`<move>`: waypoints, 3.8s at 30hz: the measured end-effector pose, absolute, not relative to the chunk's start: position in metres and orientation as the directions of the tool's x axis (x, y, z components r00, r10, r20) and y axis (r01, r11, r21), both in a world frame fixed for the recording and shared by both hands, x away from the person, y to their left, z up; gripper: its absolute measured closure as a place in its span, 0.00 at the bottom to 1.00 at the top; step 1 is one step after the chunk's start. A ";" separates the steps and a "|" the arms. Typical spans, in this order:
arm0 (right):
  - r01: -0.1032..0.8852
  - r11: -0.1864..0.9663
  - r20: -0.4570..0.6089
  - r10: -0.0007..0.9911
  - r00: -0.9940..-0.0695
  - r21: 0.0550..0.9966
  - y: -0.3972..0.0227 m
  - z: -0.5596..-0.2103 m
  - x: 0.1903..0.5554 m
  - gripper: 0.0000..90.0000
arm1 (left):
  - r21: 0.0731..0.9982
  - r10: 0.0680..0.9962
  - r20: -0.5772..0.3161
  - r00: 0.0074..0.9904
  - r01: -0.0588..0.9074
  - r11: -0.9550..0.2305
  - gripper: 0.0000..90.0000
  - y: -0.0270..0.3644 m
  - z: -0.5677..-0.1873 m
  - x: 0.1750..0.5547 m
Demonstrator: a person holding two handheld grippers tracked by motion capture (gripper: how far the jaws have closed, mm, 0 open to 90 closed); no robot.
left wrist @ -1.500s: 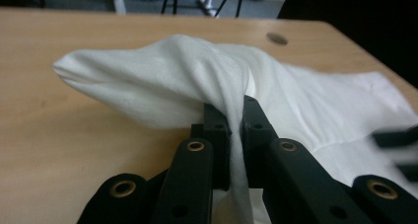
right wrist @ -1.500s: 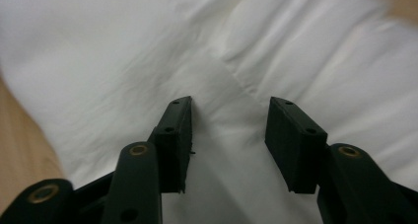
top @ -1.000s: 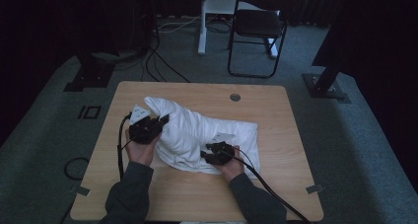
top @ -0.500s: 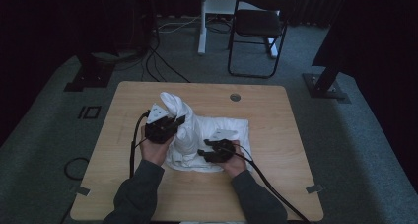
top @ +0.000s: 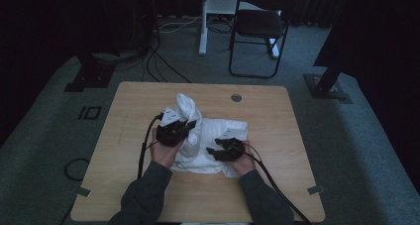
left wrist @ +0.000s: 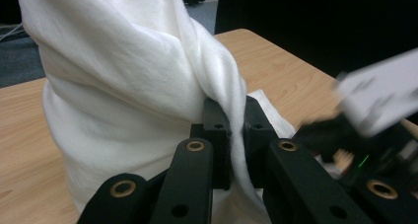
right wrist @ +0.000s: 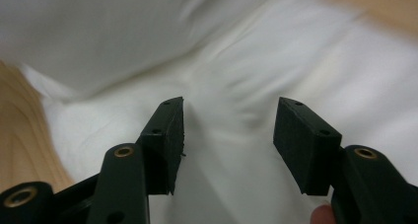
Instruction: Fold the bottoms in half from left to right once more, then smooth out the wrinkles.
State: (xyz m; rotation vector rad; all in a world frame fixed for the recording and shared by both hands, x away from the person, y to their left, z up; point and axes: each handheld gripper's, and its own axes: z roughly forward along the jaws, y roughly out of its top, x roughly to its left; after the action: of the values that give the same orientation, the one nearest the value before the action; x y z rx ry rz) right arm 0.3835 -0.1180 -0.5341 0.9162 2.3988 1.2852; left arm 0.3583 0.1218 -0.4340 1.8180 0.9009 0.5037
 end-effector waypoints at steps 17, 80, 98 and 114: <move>0.491 0.447 0.000 0.740 -0.673 0.748 -0.136 -0.561 0.399 0.45 | 0.912 0.714 -0.029 0.699 0.311 -0.267 0.95 0.083 -0.419 0.355; 0.422 0.194 0.080 0.832 -0.549 0.886 -0.222 -0.476 0.414 0.65 | 0.748 0.786 -0.058 0.615 0.548 -0.374 0.86 0.078 -0.525 0.407; 0.503 0.369 0.025 0.788 -0.616 0.781 -0.185 -0.495 0.447 0.95 | 0.773 0.791 0.019 0.612 0.493 -0.400 0.82 0.074 -0.525 0.397; 0.507 0.363 0.007 0.809 -0.588 0.782 -0.179 -0.492 0.439 0.61 | 0.780 0.803 0.023 0.596 0.492 -0.387 0.78 0.076 -0.525 0.397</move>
State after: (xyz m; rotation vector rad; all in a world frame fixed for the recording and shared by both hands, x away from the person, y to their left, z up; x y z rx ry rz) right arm 0.4391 -0.1791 -0.4923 1.1497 2.2498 1.0878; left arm 0.3970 0.0761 -0.5254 2.0604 1.0223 0.5197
